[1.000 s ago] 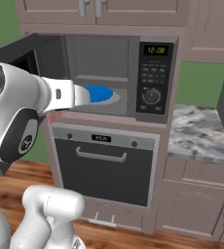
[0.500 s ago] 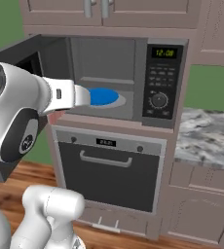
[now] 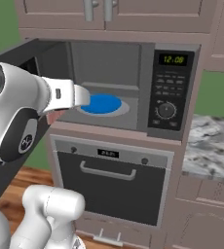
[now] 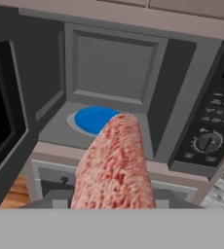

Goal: Transport the steak from the fridge to the microwave and turn on the microwave.

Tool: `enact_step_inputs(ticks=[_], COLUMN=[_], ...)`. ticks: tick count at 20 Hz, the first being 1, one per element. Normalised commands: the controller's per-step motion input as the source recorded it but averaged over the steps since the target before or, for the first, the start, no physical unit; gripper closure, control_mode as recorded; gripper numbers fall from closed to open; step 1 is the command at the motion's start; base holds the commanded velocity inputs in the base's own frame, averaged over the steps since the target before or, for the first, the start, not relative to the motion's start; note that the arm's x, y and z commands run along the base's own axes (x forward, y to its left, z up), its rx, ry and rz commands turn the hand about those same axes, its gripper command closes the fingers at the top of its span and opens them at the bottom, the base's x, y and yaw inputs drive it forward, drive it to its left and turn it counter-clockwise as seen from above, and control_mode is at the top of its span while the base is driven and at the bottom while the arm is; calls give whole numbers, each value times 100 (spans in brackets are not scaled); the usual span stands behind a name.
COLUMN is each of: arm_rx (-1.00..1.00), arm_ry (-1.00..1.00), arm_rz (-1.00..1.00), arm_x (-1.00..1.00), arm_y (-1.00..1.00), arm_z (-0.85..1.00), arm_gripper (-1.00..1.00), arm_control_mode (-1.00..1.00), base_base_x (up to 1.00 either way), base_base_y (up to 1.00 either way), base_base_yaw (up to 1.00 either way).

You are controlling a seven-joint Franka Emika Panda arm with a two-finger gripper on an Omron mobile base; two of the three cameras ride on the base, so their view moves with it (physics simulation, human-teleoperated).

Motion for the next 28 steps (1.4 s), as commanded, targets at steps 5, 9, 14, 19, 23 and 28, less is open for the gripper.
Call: enact_step_inputs(ticks=[5, 9, 14, 19, 23, 28], arm_rx=[0, 0, 0, 0, 0, 0], arm_ry=[0, 0, 0, 0, 15, 18], arm_rz=[0, 0, 0, 0, 0, 0], arm_x=[0, 0, 0, 0, 41, 63], arm_y=[0, 0, 0, 0, 0, 0], arm_z=[0, 0, 0, 0, -3, -14], arm_gripper=[100, 100, 100, 100, 100, 100], arm_control_mode=[100, 100, 100, 100, -100, -100], base_base_x=[21, 1, 1, 15, 0, 0], base_base_y=[3, 0, 0, 0, 0, 0], base_base_yaw=[0, 0, 0, 0, 0, 0])
